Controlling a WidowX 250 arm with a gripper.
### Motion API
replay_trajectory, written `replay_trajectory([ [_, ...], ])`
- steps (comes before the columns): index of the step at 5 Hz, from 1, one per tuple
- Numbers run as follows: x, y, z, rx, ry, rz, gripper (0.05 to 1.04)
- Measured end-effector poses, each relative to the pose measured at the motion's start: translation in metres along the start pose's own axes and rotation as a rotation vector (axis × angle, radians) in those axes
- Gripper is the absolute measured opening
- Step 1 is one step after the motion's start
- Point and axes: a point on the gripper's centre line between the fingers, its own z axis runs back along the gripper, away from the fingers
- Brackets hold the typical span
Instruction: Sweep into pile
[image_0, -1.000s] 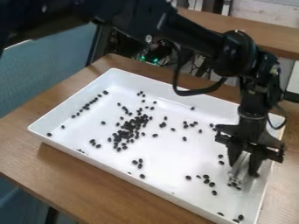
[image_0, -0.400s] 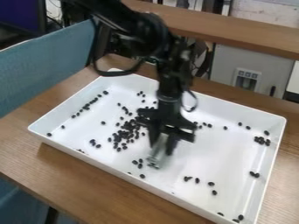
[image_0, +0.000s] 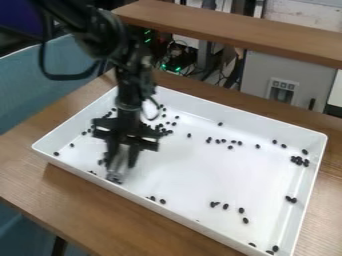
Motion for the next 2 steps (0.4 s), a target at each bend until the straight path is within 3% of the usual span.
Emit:
replay_trajectory([
  [1,0.008,0.044,-0.007,0.001,0.017,0.098,0.383],
  [2,0.022,0.052,0.009,-0.033,-0.014,0.043,0.383],
])
